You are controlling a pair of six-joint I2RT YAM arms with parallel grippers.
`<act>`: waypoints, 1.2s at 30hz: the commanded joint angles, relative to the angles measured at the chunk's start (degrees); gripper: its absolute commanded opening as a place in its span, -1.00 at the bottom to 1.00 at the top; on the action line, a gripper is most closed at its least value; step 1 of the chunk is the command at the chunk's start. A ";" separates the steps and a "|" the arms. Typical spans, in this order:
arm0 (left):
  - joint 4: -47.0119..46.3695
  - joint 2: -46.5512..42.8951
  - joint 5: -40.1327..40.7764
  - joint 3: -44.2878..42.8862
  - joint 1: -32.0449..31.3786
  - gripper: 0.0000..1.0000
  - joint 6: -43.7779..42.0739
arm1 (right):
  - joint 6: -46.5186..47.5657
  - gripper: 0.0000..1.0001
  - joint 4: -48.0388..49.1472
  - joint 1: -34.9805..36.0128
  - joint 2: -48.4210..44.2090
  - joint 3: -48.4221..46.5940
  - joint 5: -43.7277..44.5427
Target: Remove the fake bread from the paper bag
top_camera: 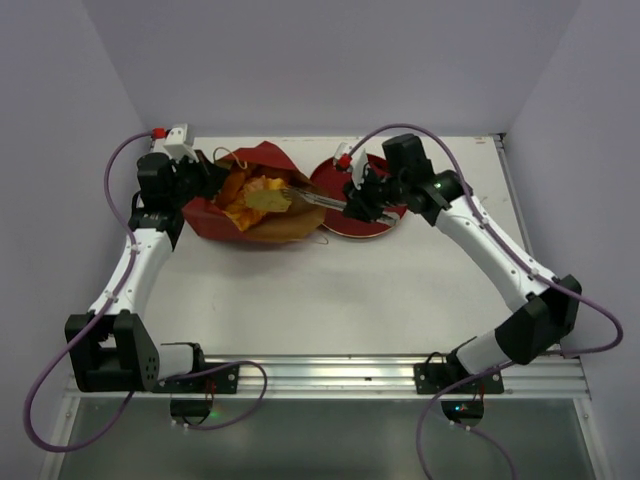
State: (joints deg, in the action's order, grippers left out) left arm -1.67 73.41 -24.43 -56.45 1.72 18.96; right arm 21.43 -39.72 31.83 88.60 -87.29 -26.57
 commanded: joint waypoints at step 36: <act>-2.19 -4.76 3.51 5.55 -0.31 -1.00 -1.03 | -8.16 -0.92 -6.85 -34.82 20.28 -11.75 -4.55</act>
State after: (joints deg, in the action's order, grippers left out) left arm -3.27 69.78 -22.11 -52.36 1.41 18.87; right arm 14.61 -44.73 -3.03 106.45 -94.00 -31.86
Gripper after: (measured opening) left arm 0.026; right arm 0.238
